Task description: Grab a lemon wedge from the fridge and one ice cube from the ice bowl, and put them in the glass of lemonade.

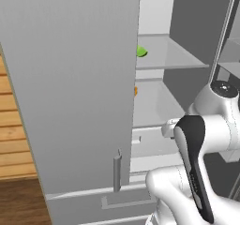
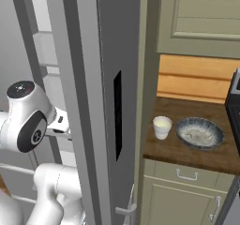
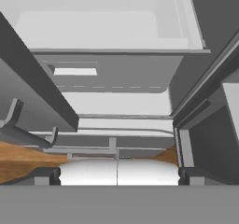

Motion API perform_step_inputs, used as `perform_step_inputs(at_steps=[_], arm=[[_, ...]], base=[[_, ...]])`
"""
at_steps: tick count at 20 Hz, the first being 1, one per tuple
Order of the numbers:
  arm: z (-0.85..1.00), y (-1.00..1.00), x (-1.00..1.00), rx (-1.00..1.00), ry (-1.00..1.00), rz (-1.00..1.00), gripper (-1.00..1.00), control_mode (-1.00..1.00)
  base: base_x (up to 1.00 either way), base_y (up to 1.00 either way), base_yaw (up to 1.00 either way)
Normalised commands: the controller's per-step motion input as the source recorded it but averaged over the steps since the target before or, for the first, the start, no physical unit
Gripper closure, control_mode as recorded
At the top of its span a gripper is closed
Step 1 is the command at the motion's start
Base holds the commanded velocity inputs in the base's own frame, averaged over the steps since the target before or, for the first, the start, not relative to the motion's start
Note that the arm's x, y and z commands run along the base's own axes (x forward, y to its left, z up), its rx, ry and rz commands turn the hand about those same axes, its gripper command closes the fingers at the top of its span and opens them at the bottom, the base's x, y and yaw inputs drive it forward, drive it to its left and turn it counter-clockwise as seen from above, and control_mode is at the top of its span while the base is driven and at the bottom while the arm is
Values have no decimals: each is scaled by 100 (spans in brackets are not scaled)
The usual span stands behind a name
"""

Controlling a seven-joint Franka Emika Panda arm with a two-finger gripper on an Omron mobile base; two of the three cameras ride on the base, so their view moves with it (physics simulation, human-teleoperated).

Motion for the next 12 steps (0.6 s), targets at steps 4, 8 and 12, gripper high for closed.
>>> perform_step_inputs(at_steps=[4, 8, 12], arm=[[0, 11, 10, 0, 0, 0, -100, -100], [34, 22, 0, -1, -21, 8, -100, -100], [54, 14, 0, 0, -26, 10, -100, -100]], base=[[0, 0, 0], [0, 0, 0], [0, 0, 0]])
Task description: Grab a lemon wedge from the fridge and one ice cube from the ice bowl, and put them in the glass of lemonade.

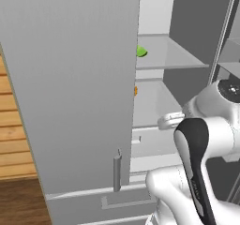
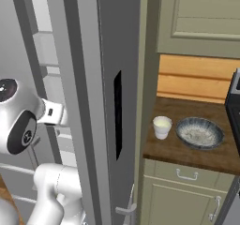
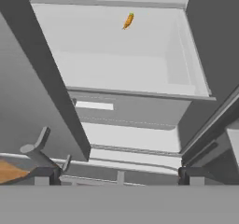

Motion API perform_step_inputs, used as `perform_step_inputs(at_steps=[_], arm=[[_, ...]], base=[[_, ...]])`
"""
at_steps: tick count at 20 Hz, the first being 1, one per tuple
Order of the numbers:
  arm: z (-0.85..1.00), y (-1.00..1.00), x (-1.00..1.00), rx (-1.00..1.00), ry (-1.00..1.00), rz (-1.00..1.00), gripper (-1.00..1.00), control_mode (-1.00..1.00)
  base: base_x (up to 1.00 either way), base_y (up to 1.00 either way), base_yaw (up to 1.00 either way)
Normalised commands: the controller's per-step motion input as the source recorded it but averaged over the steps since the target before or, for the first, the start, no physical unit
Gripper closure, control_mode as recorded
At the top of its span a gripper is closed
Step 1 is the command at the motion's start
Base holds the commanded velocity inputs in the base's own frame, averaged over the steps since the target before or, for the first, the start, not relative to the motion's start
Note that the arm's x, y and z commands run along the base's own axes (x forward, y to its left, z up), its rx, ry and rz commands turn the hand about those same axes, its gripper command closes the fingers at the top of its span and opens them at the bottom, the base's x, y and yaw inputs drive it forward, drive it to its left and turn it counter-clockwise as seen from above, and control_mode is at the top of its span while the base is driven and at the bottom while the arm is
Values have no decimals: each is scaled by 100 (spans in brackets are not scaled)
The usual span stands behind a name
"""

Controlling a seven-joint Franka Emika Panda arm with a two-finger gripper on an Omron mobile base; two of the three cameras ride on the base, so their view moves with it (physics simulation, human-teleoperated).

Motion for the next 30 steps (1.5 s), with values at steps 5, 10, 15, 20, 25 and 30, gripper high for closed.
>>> perform_step_inputs(at_steps=[5, 10, 15, 20, 25, 30], arm=[[66, 0, 0, 0, -22, 13, -100, -100], [42, 4, -2, -1, -17, 15, -100, -100], [19, 3, -8, -2, -11, 13, -100, -100], [10, 2, -20, -1, -9, 14, -100, -100], [2, 1, -12, 0, -4, 11, -100, -100], [10, 4, -10, -1, -4, 11, -100, -100]], base=[[0, 0, 0], [0, 0, 0], [0, 0, 0], [0, 0, 0], [0, 0, 0], [0, 0, 0]])
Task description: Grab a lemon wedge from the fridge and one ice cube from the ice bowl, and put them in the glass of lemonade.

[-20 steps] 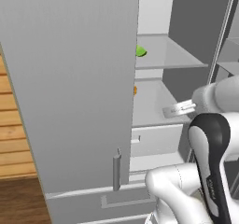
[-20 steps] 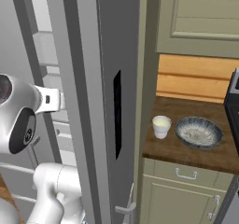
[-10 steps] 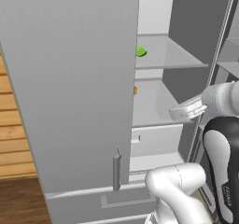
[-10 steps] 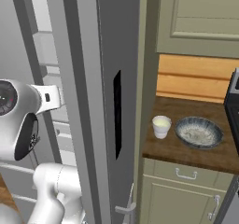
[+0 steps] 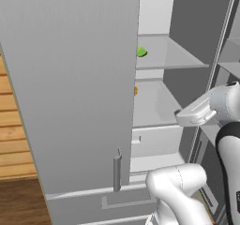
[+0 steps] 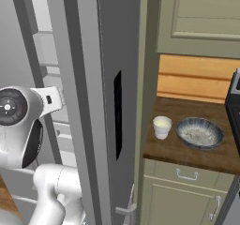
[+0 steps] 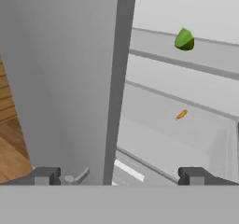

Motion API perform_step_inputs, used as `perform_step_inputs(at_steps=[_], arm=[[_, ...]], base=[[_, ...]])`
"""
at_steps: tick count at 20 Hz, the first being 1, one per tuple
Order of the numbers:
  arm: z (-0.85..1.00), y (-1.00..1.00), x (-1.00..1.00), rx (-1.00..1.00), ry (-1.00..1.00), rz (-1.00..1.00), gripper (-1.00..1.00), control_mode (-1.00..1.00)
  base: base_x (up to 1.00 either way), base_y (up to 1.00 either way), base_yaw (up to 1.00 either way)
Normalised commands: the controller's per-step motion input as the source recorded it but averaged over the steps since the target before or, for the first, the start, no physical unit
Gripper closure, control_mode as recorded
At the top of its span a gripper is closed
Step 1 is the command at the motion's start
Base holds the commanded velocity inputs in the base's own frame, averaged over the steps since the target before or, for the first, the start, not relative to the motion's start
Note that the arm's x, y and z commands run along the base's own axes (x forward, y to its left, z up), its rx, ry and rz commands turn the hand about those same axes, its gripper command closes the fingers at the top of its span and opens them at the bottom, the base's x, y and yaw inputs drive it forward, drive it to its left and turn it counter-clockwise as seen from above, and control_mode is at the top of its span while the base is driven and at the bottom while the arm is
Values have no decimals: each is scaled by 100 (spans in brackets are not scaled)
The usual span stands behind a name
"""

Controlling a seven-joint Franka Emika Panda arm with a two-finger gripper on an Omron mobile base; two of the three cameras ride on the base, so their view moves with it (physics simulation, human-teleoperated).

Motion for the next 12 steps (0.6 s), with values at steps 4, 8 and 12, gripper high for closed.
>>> perform_step_inputs(at_steps=[4, 8, 12], arm=[[49, 15, -12, -4, -6, 7, -100, -100], [64, 25, -10, -5, -4, 2, -100, -100], [39, 10, -6, -2, 0, 0, -100, -100]], base=[[0, 0, 0], [0, 0, 0], [0, 0, 0]])
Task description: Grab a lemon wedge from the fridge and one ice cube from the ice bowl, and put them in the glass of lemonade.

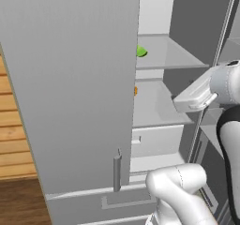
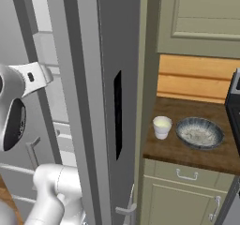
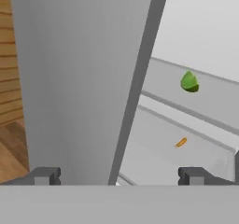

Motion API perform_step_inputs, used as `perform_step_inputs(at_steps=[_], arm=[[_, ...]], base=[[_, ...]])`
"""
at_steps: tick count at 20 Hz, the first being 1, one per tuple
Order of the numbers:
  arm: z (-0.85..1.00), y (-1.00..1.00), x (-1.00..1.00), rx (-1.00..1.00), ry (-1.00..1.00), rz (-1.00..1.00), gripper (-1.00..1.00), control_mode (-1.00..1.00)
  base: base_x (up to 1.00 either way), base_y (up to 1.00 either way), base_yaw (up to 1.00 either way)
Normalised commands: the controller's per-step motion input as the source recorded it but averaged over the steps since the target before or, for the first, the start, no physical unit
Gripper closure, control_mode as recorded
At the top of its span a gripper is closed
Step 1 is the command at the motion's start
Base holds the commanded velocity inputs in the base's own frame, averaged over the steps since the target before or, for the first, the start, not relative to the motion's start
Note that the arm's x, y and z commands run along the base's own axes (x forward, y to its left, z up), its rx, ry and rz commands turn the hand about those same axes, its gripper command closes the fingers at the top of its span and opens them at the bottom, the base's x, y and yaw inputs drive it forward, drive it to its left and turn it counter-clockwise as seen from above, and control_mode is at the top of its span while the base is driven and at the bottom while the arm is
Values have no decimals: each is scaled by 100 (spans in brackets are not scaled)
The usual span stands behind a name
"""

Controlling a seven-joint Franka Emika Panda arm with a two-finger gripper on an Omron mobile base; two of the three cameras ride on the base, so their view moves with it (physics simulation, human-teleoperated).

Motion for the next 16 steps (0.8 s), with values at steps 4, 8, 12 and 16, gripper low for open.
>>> perform_step_inputs(at_steps=[4, 8, 12, 16], arm=[[17, 0, -3, 0, 3, -9, -100, -100], [2, 0, 0, 4, 0, -11, -100, -100], [1, 0, 3, 7, 0, -12, -100, -100], [1, -10, 8, 11, 0, -6, -100, -100]], base=[[0, 0, 0], [0, 0, 0], [0, 0, 0], [0, 0, 0]])
